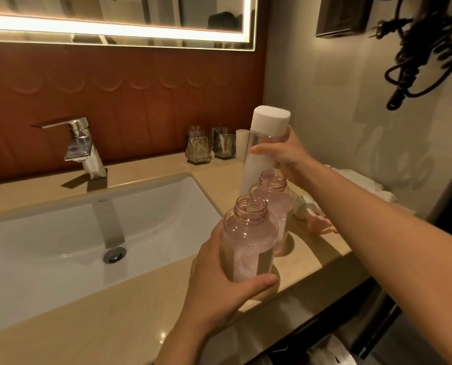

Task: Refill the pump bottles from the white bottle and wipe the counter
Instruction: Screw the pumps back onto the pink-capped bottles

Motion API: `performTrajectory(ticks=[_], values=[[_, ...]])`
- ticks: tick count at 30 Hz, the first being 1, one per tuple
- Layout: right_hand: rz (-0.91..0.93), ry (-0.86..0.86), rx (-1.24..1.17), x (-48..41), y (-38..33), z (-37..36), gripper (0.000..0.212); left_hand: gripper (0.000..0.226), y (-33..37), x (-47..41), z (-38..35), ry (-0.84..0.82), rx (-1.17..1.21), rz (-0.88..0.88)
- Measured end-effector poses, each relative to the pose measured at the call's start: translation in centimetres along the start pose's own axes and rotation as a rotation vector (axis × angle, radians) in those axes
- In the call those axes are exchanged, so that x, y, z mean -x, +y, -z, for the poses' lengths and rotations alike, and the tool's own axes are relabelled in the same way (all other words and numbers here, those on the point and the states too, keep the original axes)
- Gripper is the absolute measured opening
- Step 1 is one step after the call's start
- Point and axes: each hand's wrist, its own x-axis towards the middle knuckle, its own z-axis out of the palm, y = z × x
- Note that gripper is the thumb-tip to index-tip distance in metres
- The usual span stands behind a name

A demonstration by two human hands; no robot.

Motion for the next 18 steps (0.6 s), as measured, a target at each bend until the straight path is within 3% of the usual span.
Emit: performTrajectory(ticks=[4,12,18], values=[[0.009,0.000,0.088,0.0,0.8,-0.2,0.082,0.115,0.1,0.0,0.3,-0.043,-0.055,0.013],[-0.085,-0.042,0.079,0.3,0.7,0.3,0.102,0.118,0.0,-0.2,0.7,-0.104,-0.089,0.011],[-0.094,-0.117,0.165,2.8,-1.0,2.8,0.080,0.121,-0.4,-0.3,0.7,-0.094,-0.092,0.002]])
